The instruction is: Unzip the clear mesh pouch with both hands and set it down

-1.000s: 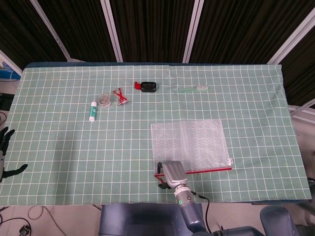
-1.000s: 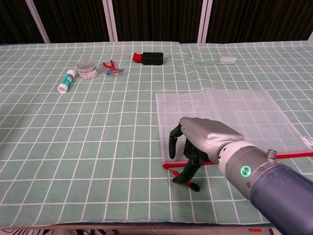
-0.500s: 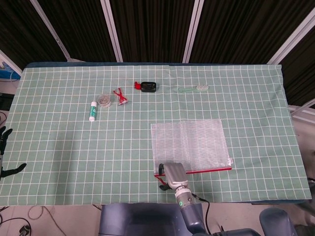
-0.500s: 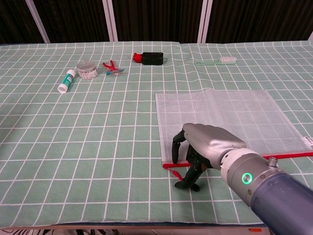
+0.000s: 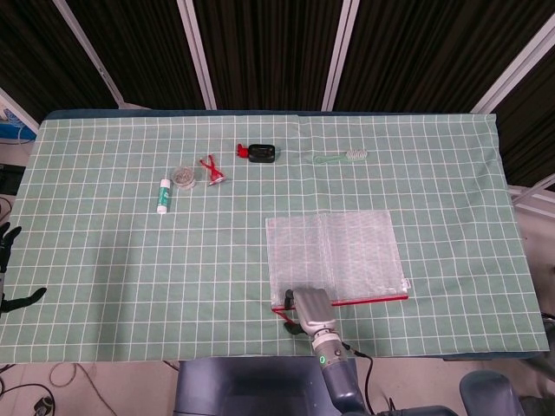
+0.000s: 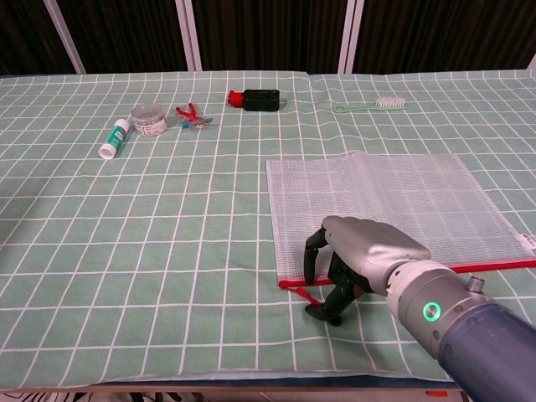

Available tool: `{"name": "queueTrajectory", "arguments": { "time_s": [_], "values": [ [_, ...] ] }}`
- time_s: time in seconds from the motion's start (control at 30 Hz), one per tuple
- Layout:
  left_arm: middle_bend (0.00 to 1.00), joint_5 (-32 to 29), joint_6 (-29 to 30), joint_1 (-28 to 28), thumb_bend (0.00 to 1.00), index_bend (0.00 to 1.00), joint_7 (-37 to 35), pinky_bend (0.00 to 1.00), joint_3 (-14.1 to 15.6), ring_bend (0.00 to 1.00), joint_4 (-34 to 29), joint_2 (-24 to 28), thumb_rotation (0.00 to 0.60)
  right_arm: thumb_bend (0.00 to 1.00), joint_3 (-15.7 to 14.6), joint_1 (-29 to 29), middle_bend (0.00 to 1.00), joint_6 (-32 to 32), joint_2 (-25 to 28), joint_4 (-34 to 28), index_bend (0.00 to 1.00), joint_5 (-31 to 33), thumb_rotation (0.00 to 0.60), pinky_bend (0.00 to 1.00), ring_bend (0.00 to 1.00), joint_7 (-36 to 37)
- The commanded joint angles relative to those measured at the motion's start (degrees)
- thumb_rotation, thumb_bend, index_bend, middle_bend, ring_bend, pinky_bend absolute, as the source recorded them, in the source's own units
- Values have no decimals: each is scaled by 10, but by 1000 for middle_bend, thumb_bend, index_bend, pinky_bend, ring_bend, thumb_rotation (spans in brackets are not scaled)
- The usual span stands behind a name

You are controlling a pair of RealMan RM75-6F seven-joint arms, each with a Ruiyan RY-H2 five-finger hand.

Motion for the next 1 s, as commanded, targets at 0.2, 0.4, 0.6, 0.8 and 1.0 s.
{"name": "queueTrajectory", "arguments": {
  "time_s": [0.2,0.4,0.6,0.8,1.0],
  "values": [
    [0,-1,-1,0,10,0,-2,0,0,0,-1,1,600,327,3,-6,1000,4,1,-7,529,-1,600,1000,1000,-2],
    [0,-2,-2,0,10,0,-3,0,0,0,-3,1,600,353,4,-10,1000,4,2,-10,534,0,600,1000,1000,-6],
    [0,-2,-3,0,10,0,-4,0,0,0,-4,3,600,378,5,-13,1000,3,3,-10,547,7,600,1000,1000,-12],
    [0,-3,-5,0,10,0,-6,0,0,0,-5,3,600,381,2,-17,1000,3,3,-13,552,11,600,1000,1000,-15],
    [0,-3,-4,0,10,0,-9,0,0,0,-5,4,600,394,0,-20,1000,4,3,-15,556,11,600,1000,1000,-17]
  ]
}}
